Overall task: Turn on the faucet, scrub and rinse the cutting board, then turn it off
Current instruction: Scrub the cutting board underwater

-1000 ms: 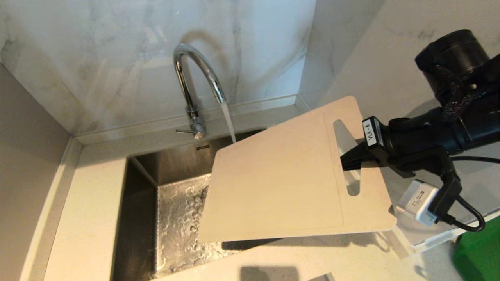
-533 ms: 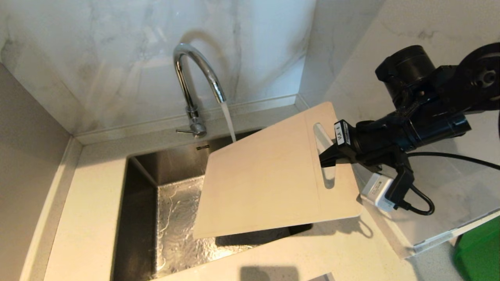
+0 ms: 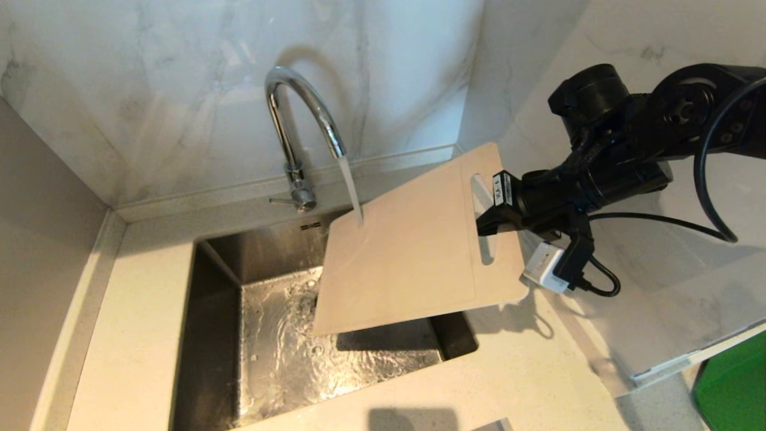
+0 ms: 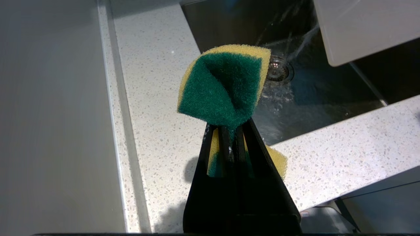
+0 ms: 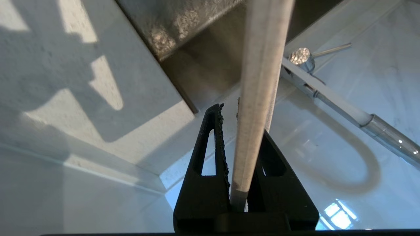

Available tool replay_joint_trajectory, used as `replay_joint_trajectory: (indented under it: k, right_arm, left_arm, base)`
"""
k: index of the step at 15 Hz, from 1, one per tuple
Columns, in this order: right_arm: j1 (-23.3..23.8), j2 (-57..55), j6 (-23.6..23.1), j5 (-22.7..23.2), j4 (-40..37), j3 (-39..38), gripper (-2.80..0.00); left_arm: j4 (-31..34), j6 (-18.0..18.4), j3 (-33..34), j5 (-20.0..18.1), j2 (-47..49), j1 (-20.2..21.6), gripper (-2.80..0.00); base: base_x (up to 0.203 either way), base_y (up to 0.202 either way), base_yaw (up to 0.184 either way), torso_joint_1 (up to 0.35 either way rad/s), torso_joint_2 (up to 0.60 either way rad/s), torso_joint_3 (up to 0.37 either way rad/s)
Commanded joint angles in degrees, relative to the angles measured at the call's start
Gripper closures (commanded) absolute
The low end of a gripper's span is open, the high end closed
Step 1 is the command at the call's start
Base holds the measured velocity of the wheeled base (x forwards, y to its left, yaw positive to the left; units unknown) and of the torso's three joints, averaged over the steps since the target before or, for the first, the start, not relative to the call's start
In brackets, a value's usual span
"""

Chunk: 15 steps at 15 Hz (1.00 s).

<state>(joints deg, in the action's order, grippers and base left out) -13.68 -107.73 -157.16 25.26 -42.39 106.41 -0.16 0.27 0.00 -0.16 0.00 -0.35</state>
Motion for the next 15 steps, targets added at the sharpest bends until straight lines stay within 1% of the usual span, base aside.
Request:
replay_joint_trajectory:
  k: [1, 4, 9, 15]
  right_arm:
    - [-1.4, -3.0, -0.8, -0.2, -0.5, 3.9, 0.00]
    - [-2.1, -5.2, -0.5, -1.6, -0.6, 6.7, 0.00]
    - [-2.1, -6.4, -0.3, -2.0, 0.0, 6.9, 0.00]
    - [-2.1, -7.1, 1.0, -2.0, 3.5, 7.1, 0.00]
  left_arm:
    - [0.0, 0.0, 0.1, 0.0, -0.2, 0.0, 0.00]
    - [0.0, -0.1, 0.1, 0.0, -0.2, 0.0, 0.00]
    - [0.0, 0.0, 0.1, 0.0, -0.2, 0.0, 0.00]
    - [0.0, 0.0, 0.1, 0.0, -0.2, 0.0, 0.00]
  base:
    - [0.000, 0.000, 0.000, 0.000, 0.00, 0.000]
    - [0.000, 0.000, 0.000, 0.000, 0.00, 0.000]
    - [0.000, 0.000, 0.000, 0.000, 0.00, 0.000]
    - [0.000, 0.000, 0.000, 0.000, 0.00, 0.000]
